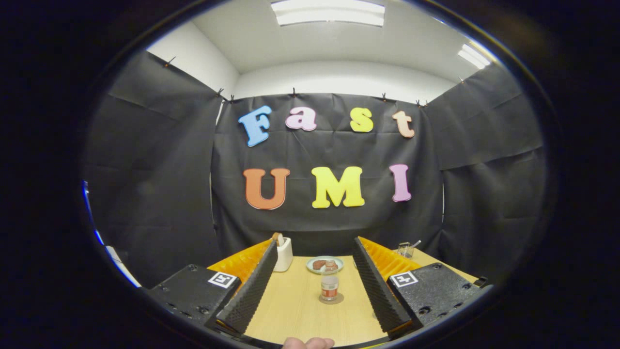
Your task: Take the bottle from table, then pour the juice into the cup, finally place the bottle on the coaster
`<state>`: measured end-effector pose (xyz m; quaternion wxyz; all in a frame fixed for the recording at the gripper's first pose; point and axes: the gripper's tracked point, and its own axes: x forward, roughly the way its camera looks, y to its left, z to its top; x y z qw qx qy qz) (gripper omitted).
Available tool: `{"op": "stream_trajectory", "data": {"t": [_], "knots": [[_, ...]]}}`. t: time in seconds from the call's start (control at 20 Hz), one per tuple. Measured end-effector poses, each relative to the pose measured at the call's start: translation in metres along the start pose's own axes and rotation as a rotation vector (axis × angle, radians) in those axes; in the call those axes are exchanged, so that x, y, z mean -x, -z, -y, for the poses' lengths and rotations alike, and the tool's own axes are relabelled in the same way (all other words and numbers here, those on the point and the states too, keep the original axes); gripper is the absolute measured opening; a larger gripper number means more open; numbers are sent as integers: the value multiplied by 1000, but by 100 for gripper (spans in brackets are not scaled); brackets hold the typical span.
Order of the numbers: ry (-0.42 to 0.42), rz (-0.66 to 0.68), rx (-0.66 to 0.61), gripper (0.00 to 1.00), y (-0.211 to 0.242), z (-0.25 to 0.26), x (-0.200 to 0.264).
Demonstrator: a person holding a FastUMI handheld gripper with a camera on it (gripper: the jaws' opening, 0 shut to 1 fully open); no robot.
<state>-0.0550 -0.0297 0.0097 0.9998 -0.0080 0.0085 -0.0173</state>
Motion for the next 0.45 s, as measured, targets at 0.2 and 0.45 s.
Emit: {"op": "stream_trajectory", "data": {"t": [0.2,0.45], "knots": [[3,-6,-9,99,3,3,1],[5,-8,-15,99,4,1,4]]}}
